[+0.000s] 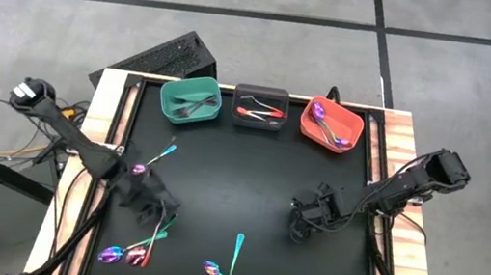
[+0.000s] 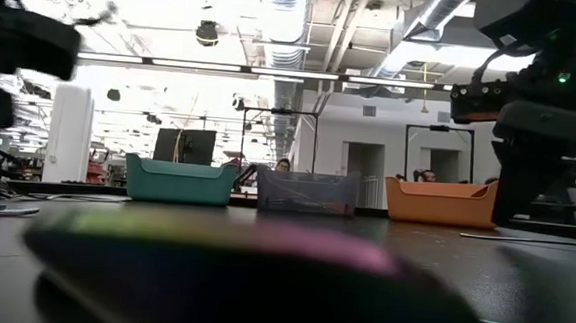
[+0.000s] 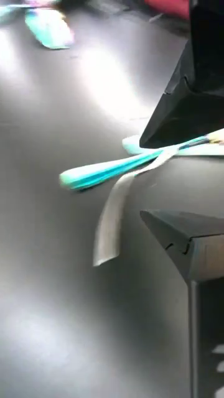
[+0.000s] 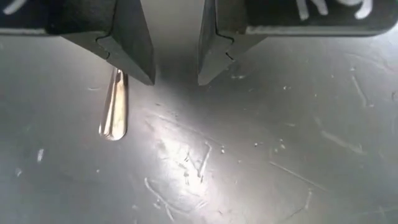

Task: Sort silverware by color (type)
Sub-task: Put the orange fork into the black bin

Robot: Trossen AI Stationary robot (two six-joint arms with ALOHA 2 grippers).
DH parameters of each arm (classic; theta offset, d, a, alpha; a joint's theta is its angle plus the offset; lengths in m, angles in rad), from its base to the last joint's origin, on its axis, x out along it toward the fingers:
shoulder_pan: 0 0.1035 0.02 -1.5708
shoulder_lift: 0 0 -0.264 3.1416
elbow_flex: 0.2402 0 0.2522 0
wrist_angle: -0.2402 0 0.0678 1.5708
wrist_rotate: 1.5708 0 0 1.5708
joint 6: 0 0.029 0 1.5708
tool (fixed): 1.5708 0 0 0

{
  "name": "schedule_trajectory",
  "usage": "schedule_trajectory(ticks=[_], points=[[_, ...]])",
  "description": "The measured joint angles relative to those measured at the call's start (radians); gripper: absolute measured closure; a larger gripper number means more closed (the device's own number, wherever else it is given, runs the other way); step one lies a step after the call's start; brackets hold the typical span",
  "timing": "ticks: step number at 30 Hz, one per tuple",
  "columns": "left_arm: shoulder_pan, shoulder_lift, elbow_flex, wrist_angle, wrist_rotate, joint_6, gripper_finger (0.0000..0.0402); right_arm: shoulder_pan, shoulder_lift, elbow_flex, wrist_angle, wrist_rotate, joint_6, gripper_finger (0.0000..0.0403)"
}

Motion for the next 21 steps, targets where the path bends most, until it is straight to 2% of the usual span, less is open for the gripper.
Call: schedule_trajectory(ticks=[3,6,16,21], points=[[-0.06,0.017,0.0,0.004,-0.001,-0.053,0.0242,0.003,0.0,0.0,0.001,0.023,0.0,0.0265],[-0.068,0.054,0.0,0.004,-0.026,-0.071,0.0242,0.003,0.0,0.0,0.001,0.033,-0.005,0.0265],[-0.067,0.172,0.0,0.055,-0.026,-0.002,0.0243,-0.027,0.0,0.0,0.0,0.027,-0.053,0.0265],[-0.052,0.185,0.0,0.06,-0.066,0.034,0.0279,-0.046,0.0,0.0,0.0,0.023,-0.052,0.0265]])
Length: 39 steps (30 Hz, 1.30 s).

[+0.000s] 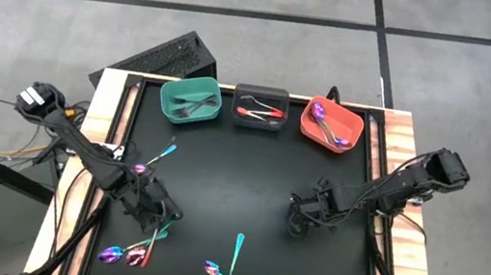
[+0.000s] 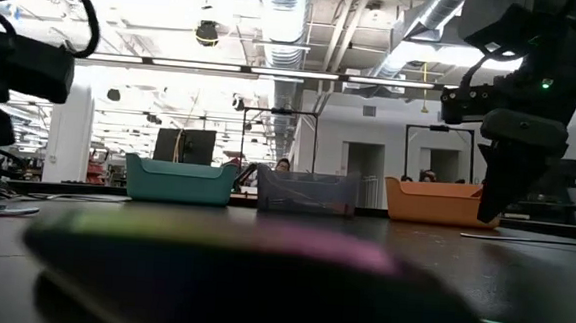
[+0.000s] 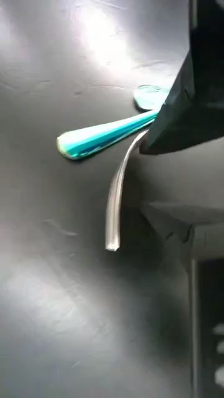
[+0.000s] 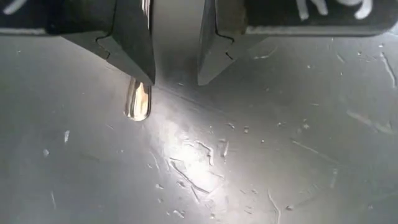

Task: Sort silverware by color (type)
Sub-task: Put the orange fork into the black bin

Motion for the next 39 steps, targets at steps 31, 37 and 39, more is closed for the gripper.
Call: schedule_trajectory(ticks=[31,37,39], points=[[0.084,-0.053,0.05,-0.059,-0.091,0.075,0.0252,0.011,0.0,0.0,0.001,-0.019,0.005,0.0265],[0.084,0.044,0.054,-0.036,-0.032,0.044,0.021,0.011,0.0,0.0,0.001,-0.019,0.005,0.0265],[0.084,0.065,0.055,-0.028,-0.03,0.045,0.0209,0.011,0.0,0.0,0.001,-0.019,0.005,0.0265]])
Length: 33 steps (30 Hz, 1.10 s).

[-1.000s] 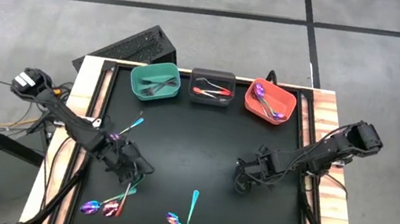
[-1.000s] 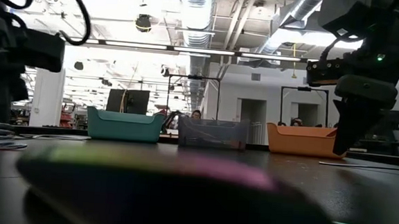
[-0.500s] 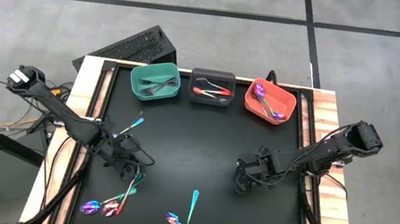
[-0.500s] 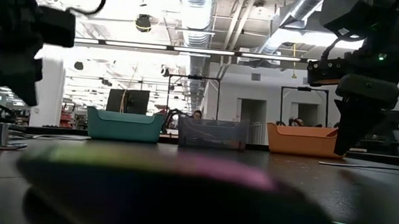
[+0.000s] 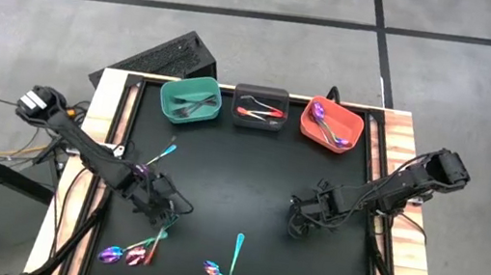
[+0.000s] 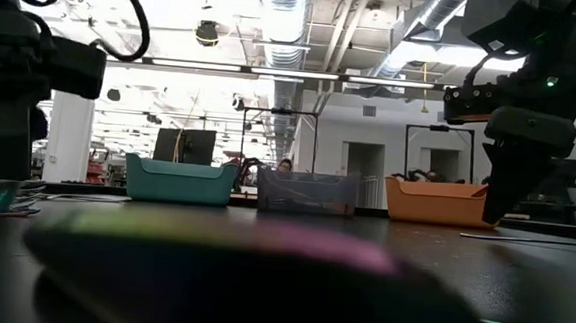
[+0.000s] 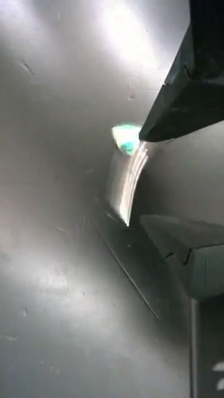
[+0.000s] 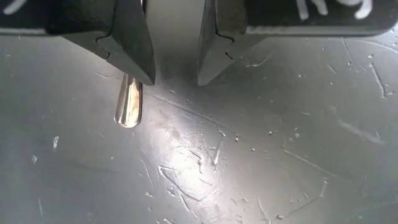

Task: Sort silverware by color (type)
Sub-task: Put the orange fork into the black bin

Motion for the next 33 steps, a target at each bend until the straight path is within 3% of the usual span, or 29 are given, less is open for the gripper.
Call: schedule_trajectory(ticks=[5,14,20,30,33], points=[[-0.001,0.033,-0.003,-0.032,0.004,0.018,0.0244,0.0,0.0,0.0,0.0,0.0,0.0,0.0265],[0.046,0.041,-0.005,-0.04,-0.041,0.109,0.039,-0.003,0.0,0.0,0.024,0.008,0.0,0.0265],[0.124,0.043,-0.007,0.04,-0.201,0.232,0.04,-0.031,0.0,0.0,0.211,0.083,-0.059,0.0265],[0.156,0.003,0.051,0.049,-0.12,0.391,0.0398,-0.076,0.003,0.0,0.349,0.081,-0.151,0.0265],[0.146,-0.006,0.051,0.079,-0.105,0.443,0.038,-0.081,0.016,0.0,0.36,0.078,-0.157,0.0265]])
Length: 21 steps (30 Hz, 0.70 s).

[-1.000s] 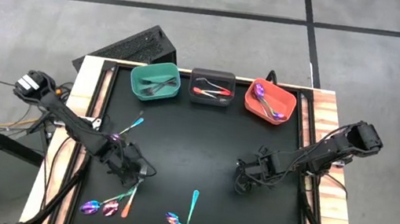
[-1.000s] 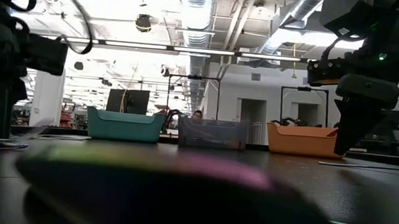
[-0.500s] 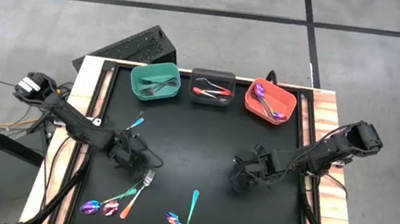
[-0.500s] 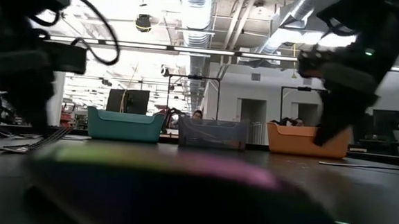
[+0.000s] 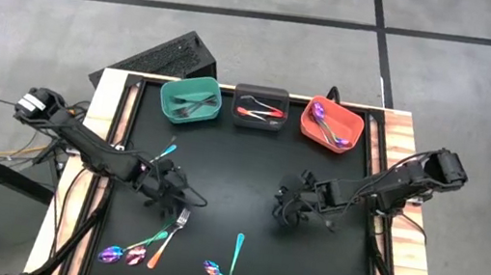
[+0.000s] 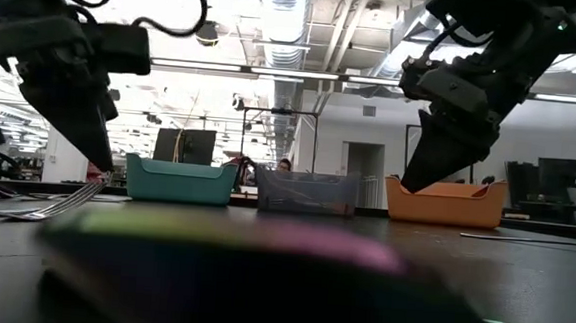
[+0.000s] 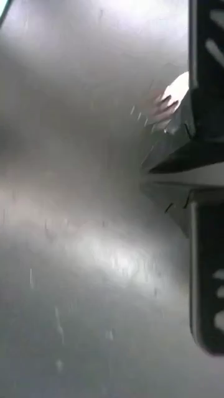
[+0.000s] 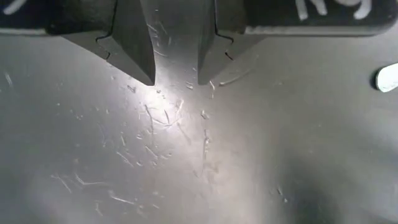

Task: Sort silverware by color (type)
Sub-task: Put the orange fork into the black bin

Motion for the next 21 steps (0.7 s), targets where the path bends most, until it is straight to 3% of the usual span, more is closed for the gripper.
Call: schedule_trajectory(ticks=[9,13,16,21], points=[[0.01,0.006,-0.058,0.213,0.12,0.126,0.0225,0.025,0.001,0.0,0.008,-0.003,-0.021,0.0265],[0.044,0.006,-0.092,0.204,0.151,0.131,0.0169,0.03,0.001,0.0,0.007,-0.003,-0.021,0.0265],[0.065,0.006,-0.119,0.226,0.205,0.168,0.0153,0.029,0.001,0.0,0.007,-0.003,-0.023,0.0265],[0.087,0.006,-0.161,0.325,0.326,0.25,0.0161,0.028,0.001,0.0,0.007,-0.003,-0.027,0.0265]])
